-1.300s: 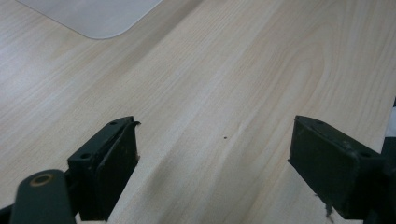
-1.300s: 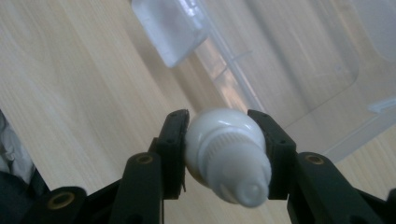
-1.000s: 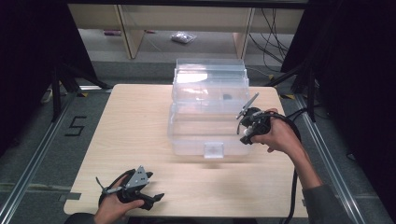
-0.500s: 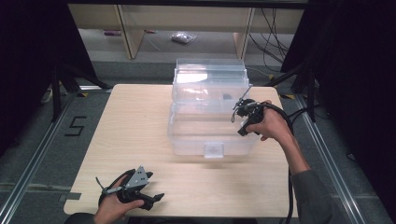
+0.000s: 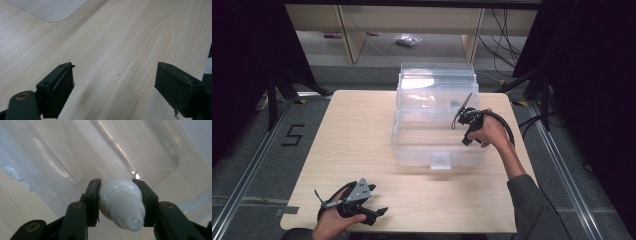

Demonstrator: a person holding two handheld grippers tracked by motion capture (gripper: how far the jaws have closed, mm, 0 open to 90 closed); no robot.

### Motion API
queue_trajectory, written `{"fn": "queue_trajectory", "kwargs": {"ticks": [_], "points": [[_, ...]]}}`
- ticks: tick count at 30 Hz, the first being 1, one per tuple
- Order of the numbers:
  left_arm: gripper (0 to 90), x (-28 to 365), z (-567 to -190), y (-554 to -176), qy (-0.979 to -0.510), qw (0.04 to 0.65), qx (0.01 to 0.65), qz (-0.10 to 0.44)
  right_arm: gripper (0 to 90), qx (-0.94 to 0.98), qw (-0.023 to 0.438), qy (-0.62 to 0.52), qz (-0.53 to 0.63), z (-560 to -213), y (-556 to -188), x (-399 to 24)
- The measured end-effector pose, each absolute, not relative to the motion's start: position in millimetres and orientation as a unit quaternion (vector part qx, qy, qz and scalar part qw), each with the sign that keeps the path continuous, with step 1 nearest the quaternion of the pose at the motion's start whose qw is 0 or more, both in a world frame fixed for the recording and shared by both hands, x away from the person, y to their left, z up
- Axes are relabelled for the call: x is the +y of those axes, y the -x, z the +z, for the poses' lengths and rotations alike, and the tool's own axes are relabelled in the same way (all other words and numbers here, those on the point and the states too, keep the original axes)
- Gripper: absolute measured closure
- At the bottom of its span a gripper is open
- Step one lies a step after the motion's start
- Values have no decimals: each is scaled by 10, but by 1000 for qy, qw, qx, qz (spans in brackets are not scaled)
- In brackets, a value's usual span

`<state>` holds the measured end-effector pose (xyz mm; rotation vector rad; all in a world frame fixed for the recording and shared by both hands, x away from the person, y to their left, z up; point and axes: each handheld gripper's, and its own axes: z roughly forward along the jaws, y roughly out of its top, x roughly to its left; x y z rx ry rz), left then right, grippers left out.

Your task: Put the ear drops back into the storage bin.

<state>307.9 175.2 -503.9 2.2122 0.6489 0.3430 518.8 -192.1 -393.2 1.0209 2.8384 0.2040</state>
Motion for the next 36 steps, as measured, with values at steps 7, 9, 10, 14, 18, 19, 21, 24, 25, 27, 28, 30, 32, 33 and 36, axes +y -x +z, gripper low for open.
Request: {"fn": "queue_trajectory", "kwargs": {"ticks": [7, 9, 10, 14, 18, 19, 21, 24, 25, 27, 28, 30, 32, 33, 36], "points": [[148, 1755, -5035, -3089, -876, 391, 247, 137, 601, 931, 39, -358, 55, -4122, -5238, -1939], [148, 1748, -5040, -3083, -874, 396, 250, 133, 601, 935, 41, -348, 53, -4148, -5262, -1953], [148, 1755, -5035, -3089, -876, 391, 246, 137, 601, 935, 47, -346, 56, -4187, -5278, -1967], [148, 1755, -5036, -3088, -876, 392, 247, 136, 601, 932, 38, -356, 50, -4204, -5285, -1956], [148, 1755, -5034, -3088, -876, 392, 246, 136, 601, 937, 46, -345, 43, -4238, -5318, -1950], [148, 1755, -5034, -3088, -876, 392, 246, 136, 601, 937, 46, -345, 43, -4238, -5318, -1950], [148, 1753, -5035, -3083, -875, 393, 249, 136, 601, 931, 31, -362, 38, -4251, -5315, -1919], [148, 1754, -5035, -3088, -876, 392, 247, 136, 600, 930, 35, -365, 36, -4282, -5330, -1939], [148, 1754, -5035, -3089, -876, 392, 246, 136, 600, 932, 43, -357, 33, -4298, -5347, -1958], [148, 1754, -5035, -3088, -876, 392, 246, 136, 600, 932, 41, -359, 35, -4306, -5352, -1960], [148, 1755, -5035, -3088, -876, 392, 246, 136, 600, 934, 41, -352, 31, -4315, -5362, -1961], [148, 1755, -5035, -3088, -876, 392, 247, 136, 600, 931, 39, -363, 30, -4339, -5359, -1953], [148, 1752, -5035, -3082, -875, 393, 249, 135, 600, 930, 35, -364, 35, -4358, -5360, -1956], [148, 1753, -5035, -3084, -875, 393, 248, 135, 600, 931, 37, -363, 32, -4372, -5365, -1957], [148, 1752, -5036, -3083, -875, 393, 249, 135, 600, 932, 35, -360, 35, -4430, -5376, -1977]]}}
